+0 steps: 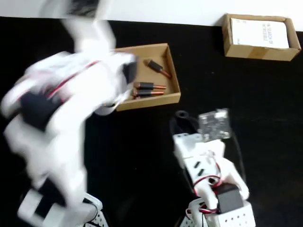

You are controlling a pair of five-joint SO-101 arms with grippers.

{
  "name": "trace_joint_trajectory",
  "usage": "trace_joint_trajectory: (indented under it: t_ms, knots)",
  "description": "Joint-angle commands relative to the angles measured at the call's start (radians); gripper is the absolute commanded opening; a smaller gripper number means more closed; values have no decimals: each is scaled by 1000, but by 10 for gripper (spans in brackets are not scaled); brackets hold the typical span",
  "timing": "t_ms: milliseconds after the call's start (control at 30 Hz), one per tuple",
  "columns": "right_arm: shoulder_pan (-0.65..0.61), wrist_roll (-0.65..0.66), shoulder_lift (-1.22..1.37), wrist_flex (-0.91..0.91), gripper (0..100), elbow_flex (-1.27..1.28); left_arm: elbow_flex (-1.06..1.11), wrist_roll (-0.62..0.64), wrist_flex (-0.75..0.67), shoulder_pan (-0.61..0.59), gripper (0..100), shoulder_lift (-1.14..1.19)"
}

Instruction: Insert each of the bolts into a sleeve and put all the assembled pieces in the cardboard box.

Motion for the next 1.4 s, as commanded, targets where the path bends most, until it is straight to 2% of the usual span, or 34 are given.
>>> trace_joint_trajectory:
  t_ms: [0, 200, 300, 367, 533, 767, 967, 1267, 1367]
  knots:
    - [-48, 8, 58, -108, 8, -12, 21, 60, -58, -5, 9, -104]
    - [-51, 6, 142, -317, 8, -13, 130, 258, -333, -166, 9, -136]
    - [-58, -46, 188, -401, 8, -13, 173, 322, -358, -148, 9, -136]
    - [-71, -77, 222, -437, 8, -13, 214, 347, -358, -88, 9, -136]
    - [-128, -83, 297, -519, 8, -13, 340, 350, -393, 15, 9, -136]
    - [-134, -84, 329, -559, 8, -28, 562, 351, -612, 94, 9, -136]
    - [-134, -84, 329, -558, 8, -47, 690, 348, -735, 139, 9, -137]
    - [-130, -84, 329, -558, 8, -47, 719, 345, -733, 154, 9, -137]
    - [-130, -84, 328, -558, 8, -47, 719, 345, -694, 156, 9, -137]
